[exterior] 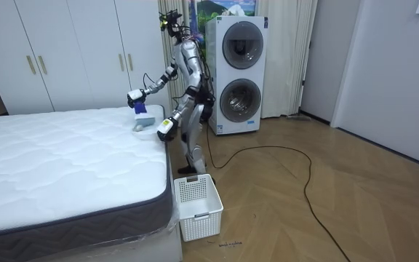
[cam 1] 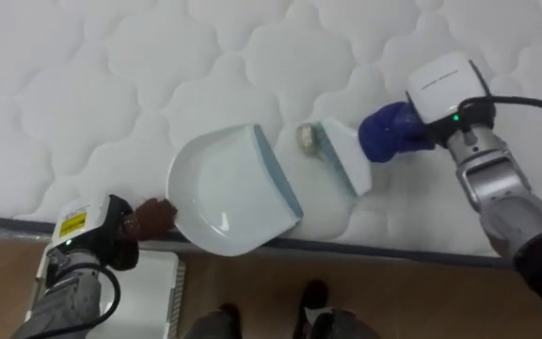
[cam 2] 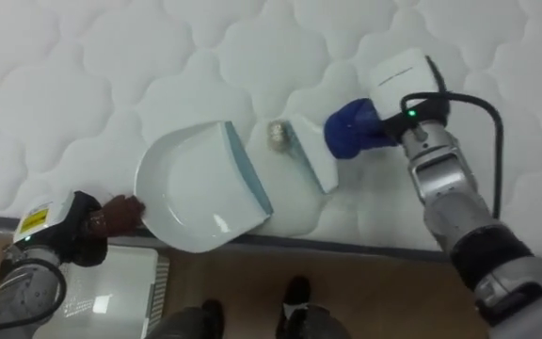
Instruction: Clean bed
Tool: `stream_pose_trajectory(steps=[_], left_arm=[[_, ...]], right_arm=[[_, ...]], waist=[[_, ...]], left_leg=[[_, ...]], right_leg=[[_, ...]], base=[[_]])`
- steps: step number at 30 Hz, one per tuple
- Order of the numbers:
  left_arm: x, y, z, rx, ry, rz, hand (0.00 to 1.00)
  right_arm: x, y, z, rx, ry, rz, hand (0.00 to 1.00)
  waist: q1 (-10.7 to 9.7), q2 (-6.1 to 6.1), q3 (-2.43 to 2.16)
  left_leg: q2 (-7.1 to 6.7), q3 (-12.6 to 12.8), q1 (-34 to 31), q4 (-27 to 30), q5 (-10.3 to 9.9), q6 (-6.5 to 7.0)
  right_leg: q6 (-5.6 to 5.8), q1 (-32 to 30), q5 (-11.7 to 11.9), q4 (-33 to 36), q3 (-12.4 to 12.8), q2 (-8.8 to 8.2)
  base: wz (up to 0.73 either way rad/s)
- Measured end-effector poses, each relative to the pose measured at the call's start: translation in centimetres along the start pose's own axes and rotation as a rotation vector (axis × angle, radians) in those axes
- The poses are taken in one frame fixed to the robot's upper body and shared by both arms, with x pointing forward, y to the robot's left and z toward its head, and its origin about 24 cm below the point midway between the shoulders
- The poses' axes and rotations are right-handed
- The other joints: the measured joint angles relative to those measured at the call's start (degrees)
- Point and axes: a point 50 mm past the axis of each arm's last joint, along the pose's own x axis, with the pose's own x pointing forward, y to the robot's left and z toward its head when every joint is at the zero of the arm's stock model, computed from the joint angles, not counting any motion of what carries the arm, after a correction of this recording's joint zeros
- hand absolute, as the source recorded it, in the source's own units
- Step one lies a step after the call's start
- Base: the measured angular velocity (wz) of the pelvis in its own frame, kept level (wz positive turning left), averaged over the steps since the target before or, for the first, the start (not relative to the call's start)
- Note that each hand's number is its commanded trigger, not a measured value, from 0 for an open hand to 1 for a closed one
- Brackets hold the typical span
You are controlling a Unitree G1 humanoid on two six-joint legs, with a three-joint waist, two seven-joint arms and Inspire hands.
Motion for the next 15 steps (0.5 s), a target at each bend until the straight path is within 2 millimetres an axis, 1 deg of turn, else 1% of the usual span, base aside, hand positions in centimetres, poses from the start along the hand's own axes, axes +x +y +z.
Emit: stream_pose_trajectory(steps=[2,5,9,12,15], left_arm=[[-0.2,-0.3,-0.1,-0.002,0.003,-0.009,1.0],[-0.2,-0.5,0.1,0.0,-0.004,-0.013,1.0],[-0.3,-0.7,0.3,0.008,-0.014,-0.024,1.0],[-0.4,-1.3,0.2,0.008,-0.003,-0.035,1.0],[-0.8,-2.0,0.1,0.012,0.001,-0.058,1.0]], right_arm=[[0.0,-0.4,1.5,0.034,-0.044,-0.003,1.0],[0.1,-0.8,2.4,0.042,-0.082,0.01,1.0],[0.2,-1.4,3.1,0.061,-0.12,0.015,1.0],[0.1,-1.9,4.1,0.082,-0.174,0.001,1.0],[-0.6,-2.4,5.6,0.166,-0.224,-0.009,1.0]], waist=[[0.07,0.06,-0.04],[0.32,0.1,-0.12],[0.98,0.28,-0.23],[1.38,0.48,-0.35],[2.1,0.81,-0.54]], left_leg=[[-0.04,-0.4,-0.42,0.35,0.0,0.0],[-0.09,-0.72,-0.69,0.65,0.0,0.01],[-0.13,-0.73,-0.55,0.69,0.01,0.01],[-0.21,-0.73,-0.35,0.61,0.01,0.01],[-0.21,-0.96,-0.18,0.56,0.01,0.0]], right_leg=[[-0.03,-0.15,-0.04,0.14,-0.26,-0.09],[-0.03,-0.15,-0.04,0.16,-0.45,-0.12],[-0.03,-0.02,-0.04,0.32,-0.45,-0.18],[-0.03,0.2,-0.04,0.32,-0.33,-0.17],[-0.02,0.58,-0.03,0.02,-0.49,-0.07]], base=[[0.08],[0.05],[0.0],[0.0],[0.01]])
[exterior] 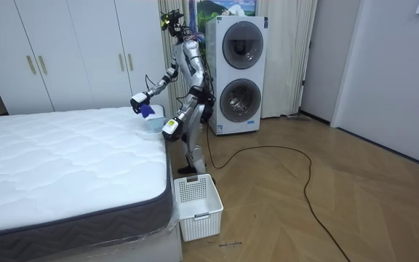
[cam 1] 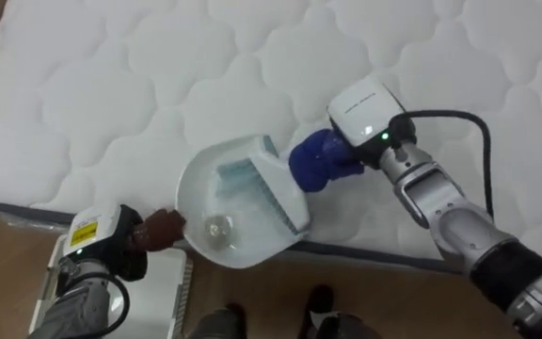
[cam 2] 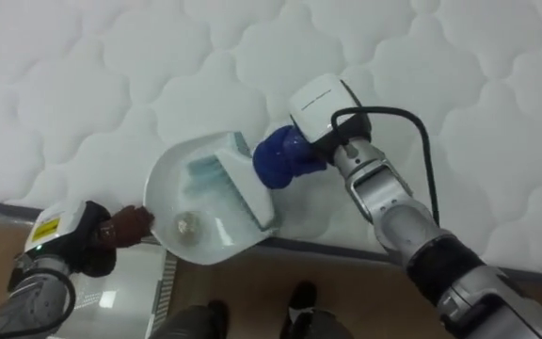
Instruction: Clean bed
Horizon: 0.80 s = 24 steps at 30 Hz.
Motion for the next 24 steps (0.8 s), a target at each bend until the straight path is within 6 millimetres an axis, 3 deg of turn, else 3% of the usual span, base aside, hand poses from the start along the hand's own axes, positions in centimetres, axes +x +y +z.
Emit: stream_pose_trajectory(steps=[5,8,24], left_arm=[[-0.4,-0.7,0.1,0.008,-0.008,-0.027,1.0],[-0.6,-1.1,-0.2,0.009,-0.002,-0.044,1.0],[-1.2,-2.0,-1.4,-0.024,0.032,-0.074,1.0]], right_arm=[[-0.2,0.1,3.1,0.085,-0.127,0.044,1.0],[-0.3,0.2,3.4,0.113,-0.148,0.081,1.0],[-0.7,0.7,4.0,0.164,-0.218,0.162,1.0]], waist=[[0.86,0.75,-0.46],[0.67,0.69,-0.5],[-0.78,0.26,-0.77]], left_leg=[[-0.2,-0.28,0.11,-0.12,0.01,0.02],[-0.9,-0.43,0.08,-0.12,0.07,0.15],[-1.1,-0.52,0.01,0.74,0.02,0.27]], right_leg=[[0.2,0.1,-0.17,0.11,-0.1,-0.24],[0.47,-0.26,-0.73,1.21,0.03,-0.95],[0.43,-0.28,-0.84,2.07,0.01,-1.47]], base=[[0.03],[0.08],[0.0]])
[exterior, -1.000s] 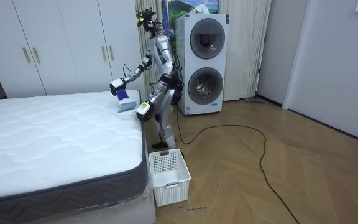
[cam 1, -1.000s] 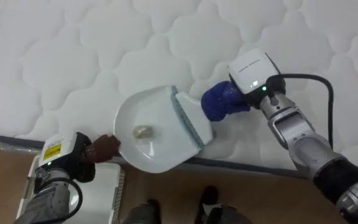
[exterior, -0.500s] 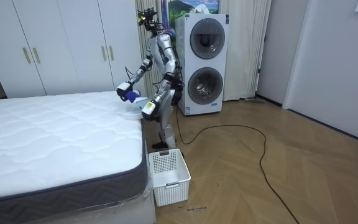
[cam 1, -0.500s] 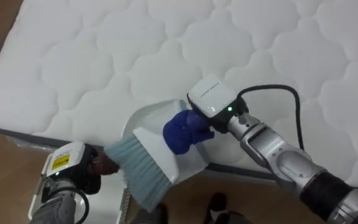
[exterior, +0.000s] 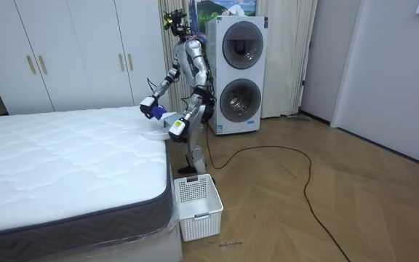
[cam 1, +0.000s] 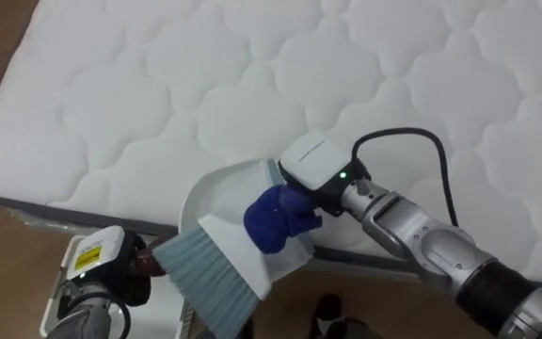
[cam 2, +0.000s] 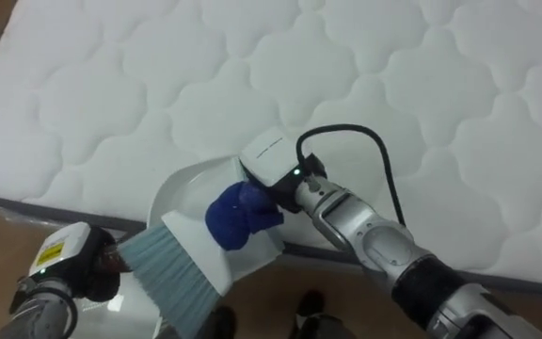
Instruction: Clean bed
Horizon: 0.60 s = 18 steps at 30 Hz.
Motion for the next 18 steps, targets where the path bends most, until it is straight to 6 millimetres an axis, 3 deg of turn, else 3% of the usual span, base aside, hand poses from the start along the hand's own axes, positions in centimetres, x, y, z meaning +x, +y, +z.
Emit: stream_pose_trajectory(steps=[10,14,18], left_arm=[[0.2,0.4,0.4,-0.003,-0.025,0.013,1.0],[0.2,0.5,0.5,-0.006,-0.029,0.016,1.0],[0.2,0.7,0.3,-0.015,-0.026,0.028,1.0]], right_arm=[[-1.3,2.1,-2.6,-0.026,0.063,0.084,1.0],[-1.9,2.9,-4.5,0.067,0.149,0.105,1.0],[-2.5,2.5,-6.5,0.18,0.248,0.016,1.0]], waist=[[-0.12,-0.03,-0.05],[-0.48,-0.04,-0.04],[-1.78,-0.05,-0.03]], left_leg=[[0.03,-0.53,-0.56,1.11,-0.32,0.52],[-0.37,-0.4,0.1,0.7,-0.27,0.61],[-0.51,-0.49,0.75,0.48,-0.25,0.66]], right_leg=[[0.3,0.41,0.13,-0.2,-0.7,-0.23],[0.56,0.57,-0.04,0.14,-0.11,-0.44],[0.79,1.26,-0.23,0.07,-0.1,-0.55]], base=[[0.03],[0.0],[0.02]])
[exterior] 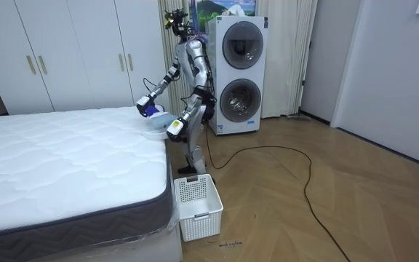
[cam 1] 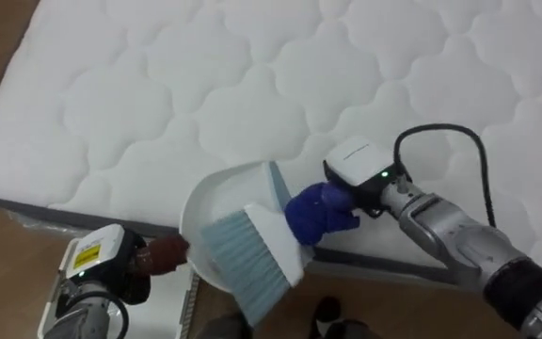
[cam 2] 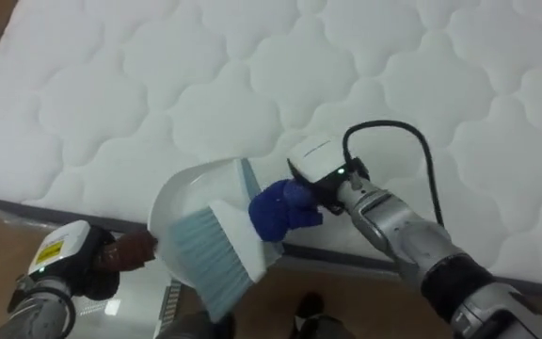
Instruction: Clean bed
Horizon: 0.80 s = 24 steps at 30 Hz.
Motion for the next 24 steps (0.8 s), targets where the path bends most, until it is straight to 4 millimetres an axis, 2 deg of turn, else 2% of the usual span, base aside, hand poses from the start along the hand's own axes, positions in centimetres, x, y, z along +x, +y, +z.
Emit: stream_pose_trajectory(steps=[4,8,10,13,16,20,21,22,23,24], left_arm=[[0.0,0.3,0.1,0.004,-0.009,0.016,1.0],[0.0,0.1,0.4,-0.026,0.002,0.027,1.0],[0.0,0.0,0.6,-0.052,0.008,0.032,1.0],[-0.3,0.0,0.8,-0.093,0.009,0.054,1.0],[-0.8,-0.4,0.8,-0.096,0.018,0.052,1.0],[-1.4,-0.3,0.6,-0.079,0.015,0.072,1.0],[-1.6,-0.4,0.5,-0.085,0.019,0.072,1.0],[-1.9,-0.7,0.2,-0.091,0.029,0.065,1.0],[-2.3,-1.0,-0.1,-0.095,0.038,0.06,1.0],[-2.6,-1.1,-0.2,-0.096,0.04,0.062,1.0]], right_arm=[[-1.2,0.3,-2.3,0.143,0.131,-0.086,1.0],[-1.5,-0.3,-4.1,0.254,0.245,-0.188,1.0],[-1.8,-0.3,-4.6,0.312,0.29,-0.235,1.0],[-3.1,0.9,-5.1,0.417,0.377,-0.293,1.0],[-4.1,2.4,-5.2,0.47,0.423,-0.279,1.0],[-4.9,3.0,-5.1,0.548,0.451,-0.29,1.0],[-5.1,3.0,-5.2,0.555,0.455,-0.295,0.85],[-5.6,3.5,-5.2,0.567,0.473,-0.299,0.3],[-6.3,4.2,-5.3,0.583,0.498,-0.287,0.05],[-6.6,4.6,-5.3,0.591,0.51,-0.279,0.0]], waist=[[-0.75,-0.37,0.11],[-3.07,-0.4,0.1],[-3.29,-0.38,0.07],[-3.19,-0.41,-0.05],[-3.21,-0.23,-0.2],[-3.26,-0.19,-0.66],[-3.32,-0.06,-0.76],[-3.4,0.25,-1.22],[-3.22,0.46,-1.44],[-3.22,0.56,-1.55]], left_leg=[[-0.46,0.15,2.64,-1.66,0.06,0.11],[-1.25,-0.23,5.24,-4.78,0.99,0.36],[-0.98,-0.32,7.36,-6.75,1.42,0.27],[0.01,-0.67,10.33,-8.7,1.45,0.15],[0.1,-0.68,14.32,-11.04,1.56,0.03],[0.11,-0.46,18.01,-13.33,1.61,-0.01],[0.12,-0.51,18.46,-13.46,1.62,-0.02],[0.27,-0.58,19.45,-13.9,1.64,-0.05],[0.42,-0.56,21.12,-14.62,1.68,-0.13],[0.52,-0.57,21.91,-15.11,1.69,-0.14]], right_leg=[[0.49,2.09,-0.45,-0.51,0.4,-0.15],[0.88,4.46,-0.57,-2.22,-0.16,-0.69],[1.02,6.7,0.05,-4.58,-0.44,0.03],[1.11,10.69,0.5,-8.1,-1.76,1.21],[1.43,14.47,0.3,-9.85,-2.82,1.41],[2.22,17.06,-0.4,-10.44,-1.27,1.96],[2.31,17.44,-0.52,-10.44,-1.3,1.98],[2.32,18.38,-0.63,-10.49,-1.29,2.13],[2.44,19.8,-0.84,-10.52,-1.34,2.26],[2.5,20.59,-0.91,-10.64,-1.44,2.34]], base=[[0.01],[0.09],[0.0],[0.04],[0.0],[-0.03],[0.04],[0.1],[0.11],[0.16]])
